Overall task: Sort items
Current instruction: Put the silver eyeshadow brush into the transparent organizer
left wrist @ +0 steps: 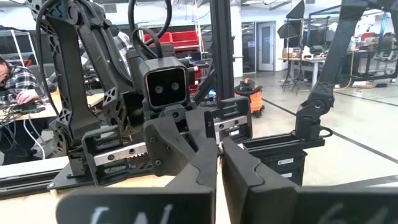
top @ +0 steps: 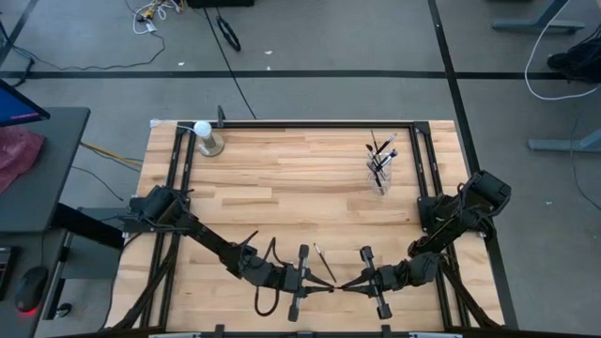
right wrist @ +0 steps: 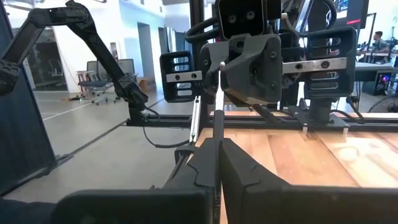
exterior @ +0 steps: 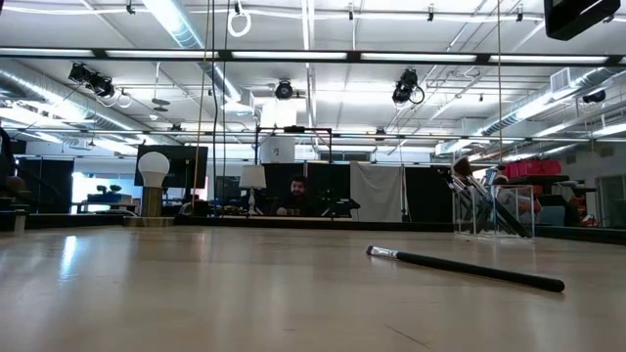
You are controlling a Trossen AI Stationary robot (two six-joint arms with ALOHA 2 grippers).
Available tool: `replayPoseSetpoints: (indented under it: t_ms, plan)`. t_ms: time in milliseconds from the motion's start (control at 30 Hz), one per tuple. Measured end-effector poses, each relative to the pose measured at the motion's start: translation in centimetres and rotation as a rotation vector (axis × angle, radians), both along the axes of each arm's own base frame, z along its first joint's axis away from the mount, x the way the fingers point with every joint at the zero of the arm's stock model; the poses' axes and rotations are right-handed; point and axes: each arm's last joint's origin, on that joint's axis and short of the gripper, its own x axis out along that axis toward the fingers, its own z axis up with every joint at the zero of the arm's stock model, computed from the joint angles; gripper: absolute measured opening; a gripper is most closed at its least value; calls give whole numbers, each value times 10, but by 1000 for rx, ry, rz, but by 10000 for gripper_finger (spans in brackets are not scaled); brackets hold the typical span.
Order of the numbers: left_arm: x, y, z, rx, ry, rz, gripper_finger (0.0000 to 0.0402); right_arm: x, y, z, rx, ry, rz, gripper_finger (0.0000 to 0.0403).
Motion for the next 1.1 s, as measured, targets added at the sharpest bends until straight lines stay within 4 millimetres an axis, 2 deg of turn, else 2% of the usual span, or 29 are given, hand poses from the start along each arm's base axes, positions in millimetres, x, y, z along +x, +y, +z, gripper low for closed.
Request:
replayPoseSetpoints:
  t_ms: [367, 567, 700, 933, 1100]
  plan:
    - [0, 0, -1, 1, 7, -1, 7, 0, 0, -1, -3, 4, 0, 7]
    - [0, 0, -4, 15, 37, -1, 5, 0, 0, -4, -3, 37, -9, 26]
    - [1, 0, -12, 6, 122, 28, 5, -1, -2, -7, 12, 116, -43, 66]
    - [7, 15, -27, -76, 269, 111, 4, -8, -16, 2, -1, 374, -94, 173]
    - [15, 31, -31, -130, 316, 161, 6, 7, -17, 14, -29, 489, -151, 218]
